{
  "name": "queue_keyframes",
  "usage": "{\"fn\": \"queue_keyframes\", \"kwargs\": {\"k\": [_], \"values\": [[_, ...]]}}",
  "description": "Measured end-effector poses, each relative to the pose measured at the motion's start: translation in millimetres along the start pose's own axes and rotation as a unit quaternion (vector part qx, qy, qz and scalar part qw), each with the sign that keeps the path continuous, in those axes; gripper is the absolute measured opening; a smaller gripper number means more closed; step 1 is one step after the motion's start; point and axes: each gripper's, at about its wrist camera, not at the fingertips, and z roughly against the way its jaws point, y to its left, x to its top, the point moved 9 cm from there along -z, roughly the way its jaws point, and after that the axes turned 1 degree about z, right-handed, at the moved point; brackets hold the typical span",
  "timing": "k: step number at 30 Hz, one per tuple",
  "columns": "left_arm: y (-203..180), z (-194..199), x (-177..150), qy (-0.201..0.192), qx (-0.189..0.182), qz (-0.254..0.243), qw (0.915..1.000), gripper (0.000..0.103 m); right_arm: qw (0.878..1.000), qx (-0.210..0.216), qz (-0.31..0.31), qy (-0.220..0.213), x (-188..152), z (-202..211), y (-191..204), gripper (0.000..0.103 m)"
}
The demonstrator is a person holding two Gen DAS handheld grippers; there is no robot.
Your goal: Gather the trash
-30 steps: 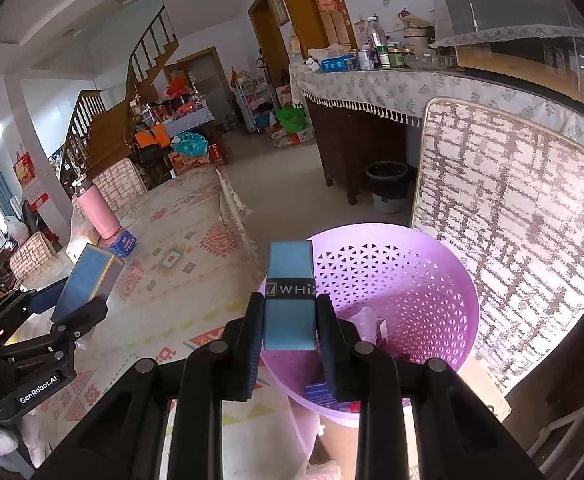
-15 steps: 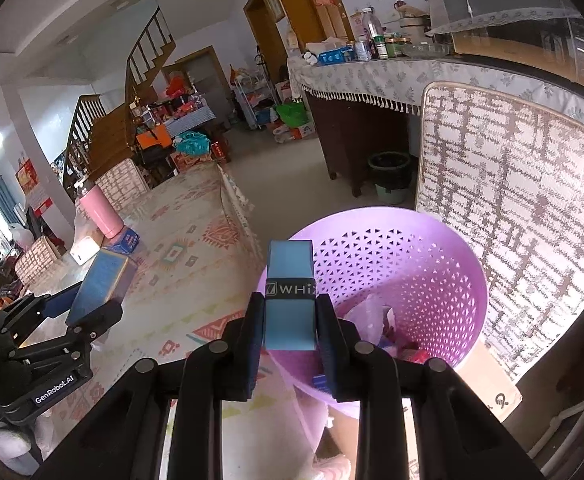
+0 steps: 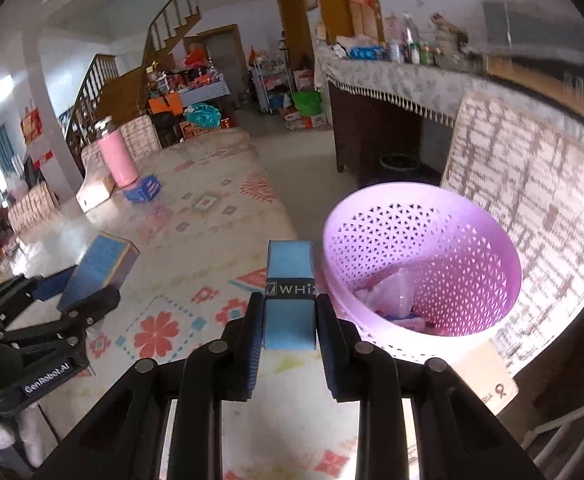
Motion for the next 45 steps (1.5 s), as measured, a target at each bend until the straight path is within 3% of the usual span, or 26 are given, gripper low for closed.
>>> {"fn": "queue_keyframes", "kwargs": {"k": [7,16,45], "values": [[24.0,9.9,-8.6,-0.002,0.007,0.037,0.9993,0.053,0.998,-0.039,0.054,-0.011,-6.2,7.5,27.4,0.028],[29.7,17.7,-15.1,-0.006,0.005,0.045,0.9990,0.053,0.992,-0.084,0.084,-0.030,-5.1,25.4,37.6,0.028],[53.0,37.1,-30.5,-0.015,0.002,0.070,0.9975,0.053,0.989,-0.102,0.107,-0.025,-10.2,32.9,59.5,0.028]]}}
